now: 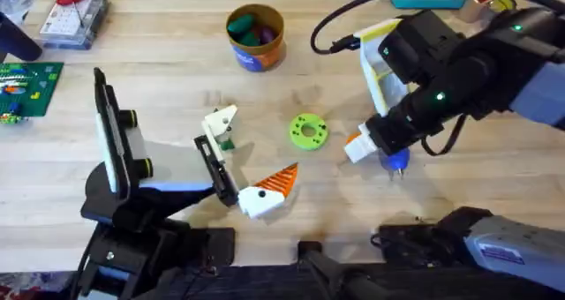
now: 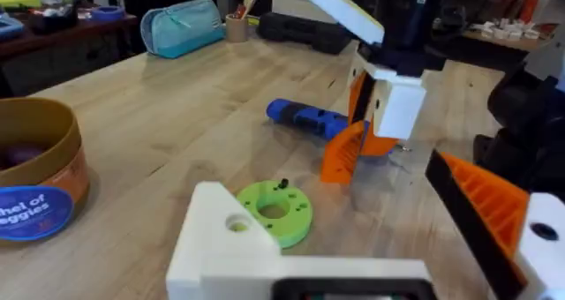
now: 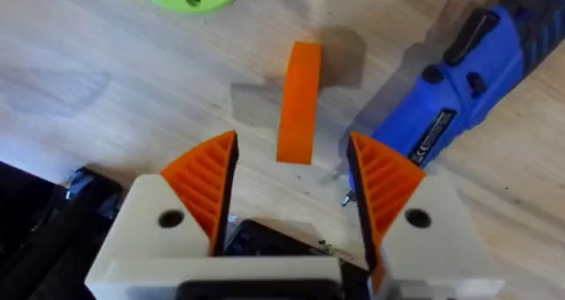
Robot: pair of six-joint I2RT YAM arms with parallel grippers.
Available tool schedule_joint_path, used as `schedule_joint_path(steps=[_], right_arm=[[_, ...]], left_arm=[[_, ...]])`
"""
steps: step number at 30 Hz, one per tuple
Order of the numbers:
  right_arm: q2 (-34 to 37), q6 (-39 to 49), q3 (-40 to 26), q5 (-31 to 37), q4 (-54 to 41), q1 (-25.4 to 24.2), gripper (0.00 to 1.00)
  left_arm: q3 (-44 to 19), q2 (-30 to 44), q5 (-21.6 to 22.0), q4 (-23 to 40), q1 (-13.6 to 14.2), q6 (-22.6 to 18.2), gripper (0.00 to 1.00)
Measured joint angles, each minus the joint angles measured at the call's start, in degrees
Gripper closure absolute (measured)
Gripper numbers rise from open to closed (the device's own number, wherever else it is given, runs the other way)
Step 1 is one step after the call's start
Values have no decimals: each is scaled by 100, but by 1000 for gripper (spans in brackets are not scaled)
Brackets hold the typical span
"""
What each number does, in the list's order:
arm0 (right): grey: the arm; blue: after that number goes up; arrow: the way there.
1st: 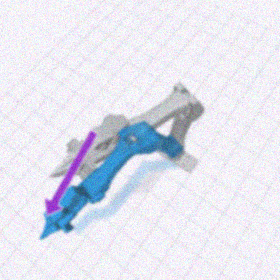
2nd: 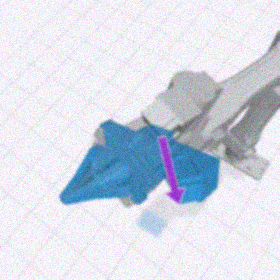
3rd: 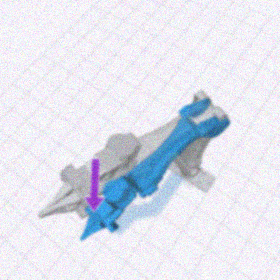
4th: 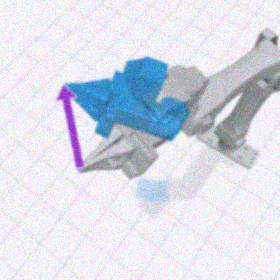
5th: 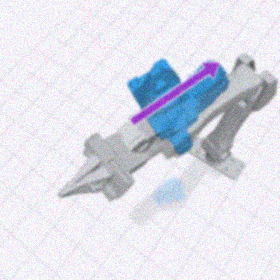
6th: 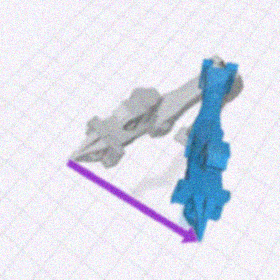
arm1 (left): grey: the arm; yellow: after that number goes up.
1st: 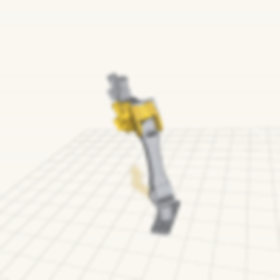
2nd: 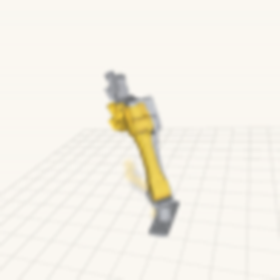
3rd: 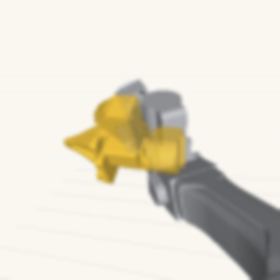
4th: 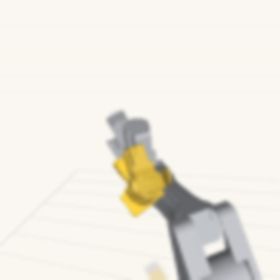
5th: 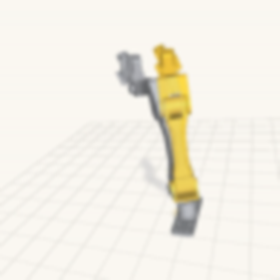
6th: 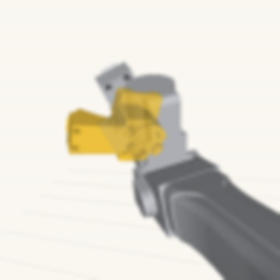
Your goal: Pick up the gripper from the table and insert it into the empty holder that is missing its gripper. Then pick up a screw, insert it into the mounting hole, and use the screwdriver to tighten it. Finally, clean up the table by picking up the vegetable and placing it into the bucket.
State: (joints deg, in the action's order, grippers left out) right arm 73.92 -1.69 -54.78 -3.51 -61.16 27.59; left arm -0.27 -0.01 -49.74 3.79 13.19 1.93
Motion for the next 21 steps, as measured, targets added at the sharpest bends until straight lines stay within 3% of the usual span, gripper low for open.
schedule_joint_path(steps=[8, 21], right_arm=[[402, -47, 0, 2, 190, -50, 284], [418, -109, 0, 2, 293, -138, 291]], left_arm=[[0, 0, 0, 0, 0, 2, 6], [0, 0, 0, 0, 0, 2, 6]])
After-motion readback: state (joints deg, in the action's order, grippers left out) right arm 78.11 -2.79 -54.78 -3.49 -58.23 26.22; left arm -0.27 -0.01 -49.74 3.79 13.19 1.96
